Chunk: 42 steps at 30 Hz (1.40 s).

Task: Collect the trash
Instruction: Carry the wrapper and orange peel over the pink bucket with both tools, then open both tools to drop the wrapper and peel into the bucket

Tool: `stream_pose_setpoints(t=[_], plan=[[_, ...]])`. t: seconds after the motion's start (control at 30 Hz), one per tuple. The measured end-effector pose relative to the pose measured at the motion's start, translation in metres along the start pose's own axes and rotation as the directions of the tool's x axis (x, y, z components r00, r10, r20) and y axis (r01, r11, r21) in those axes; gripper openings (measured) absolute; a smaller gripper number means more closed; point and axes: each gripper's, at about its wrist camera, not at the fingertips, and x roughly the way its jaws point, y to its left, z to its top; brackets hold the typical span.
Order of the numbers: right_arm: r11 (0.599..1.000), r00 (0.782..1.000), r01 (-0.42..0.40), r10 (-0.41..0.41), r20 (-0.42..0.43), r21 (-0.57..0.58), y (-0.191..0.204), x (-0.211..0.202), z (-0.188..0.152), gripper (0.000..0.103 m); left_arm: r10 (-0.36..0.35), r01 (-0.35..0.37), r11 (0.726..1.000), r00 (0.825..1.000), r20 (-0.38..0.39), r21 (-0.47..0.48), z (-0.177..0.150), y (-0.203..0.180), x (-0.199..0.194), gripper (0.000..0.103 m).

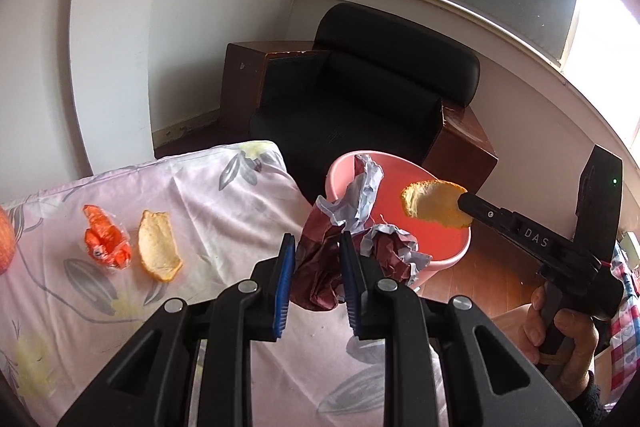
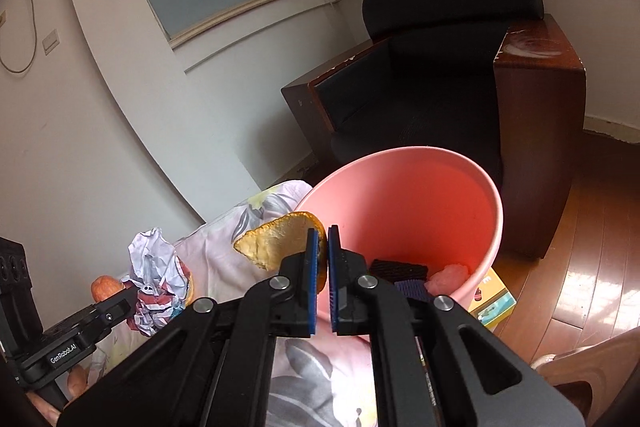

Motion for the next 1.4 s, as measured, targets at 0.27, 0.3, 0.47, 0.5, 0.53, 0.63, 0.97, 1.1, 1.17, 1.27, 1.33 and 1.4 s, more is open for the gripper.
stream_pose_setpoints(t=[0.27, 0.3, 0.47, 0.5, 0.53, 0.63, 0.97, 1.1, 1.17, 1.27, 1.33, 1.4], plan=[[0.998, 0.998, 0.062, -0.062, 0.015, 0.001, -0.023, 0.011, 0.009, 0.005, -0.016, 0.017, 0.998, 1.000, -0.019, 0.068, 0.015, -0.038, 0.039, 0.021], [0.998, 0.997, 0.071, -0.071, 0.017, 0.000, -0.025, 0.013, 0.011, 0.005, -0.016, 0.017, 0.997, 1.000, -0.021, 0.075, 0.016, -0.041, 0.043, 0.021], [0.994, 0.994, 0.109, -0.109, 0.016, -0.002, -0.037, 0.022, 0.014, 0.005, -0.004, 0.008, 0.995, 0.999, -0.043, 0.103, 0.021, -0.055, 0.070, 0.022], [0.994, 0.993, 0.114, -0.114, 0.013, -0.001, -0.039, 0.025, 0.015, 0.005, 0.000, 0.005, 0.994, 0.999, -0.047, 0.108, 0.022, -0.057, 0.075, 0.021], [0.993, 0.993, 0.118, -0.118, 0.011, -0.001, -0.041, 0.026, 0.015, 0.005, 0.003, 0.003, 0.994, 0.999, -0.053, 0.113, 0.022, -0.059, 0.080, 0.021], [0.991, 0.991, 0.136, -0.136, 0.007, -0.006, -0.046, 0.032, 0.015, 0.005, 0.012, -0.004, 0.993, 0.998, -0.068, 0.122, 0.024, -0.063, 0.095, 0.022], [0.986, 0.986, 0.168, -0.169, -0.011, -0.016, -0.056, 0.045, 0.018, 0.005, 0.026, -0.009, 0.990, 0.993, -0.115, 0.139, 0.023, -0.071, 0.131, 0.022], [0.985, 0.985, 0.172, -0.173, -0.015, -0.028, -0.054, 0.047, 0.017, 0.005, 0.027, -0.009, 0.989, 0.993, -0.117, 0.150, 0.024, -0.075, 0.138, 0.023], [0.985, 0.985, 0.170, -0.170, -0.014, -0.032, -0.053, 0.049, 0.019, 0.005, 0.026, -0.009, 0.989, 0.993, -0.116, 0.149, 0.025, -0.075, 0.140, 0.024], [0.984, 0.985, 0.173, -0.174, -0.020, -0.035, -0.052, 0.051, 0.020, 0.005, 0.032, -0.015, 0.989, 0.993, -0.113, 0.149, 0.027, -0.075, 0.143, 0.026], [0.984, 0.984, 0.175, -0.176, -0.025, -0.027, -0.053, 0.052, 0.020, 0.005, 0.035, -0.019, 0.989, 0.993, -0.109, 0.143, 0.028, -0.074, 0.143, 0.028], [0.984, 0.984, 0.176, -0.176, -0.025, -0.017, -0.054, 0.052, 0.020, 0.006, 0.038, -0.023, 0.990, 0.993, -0.110, 0.140, 0.028, -0.073, 0.142, 0.033]])
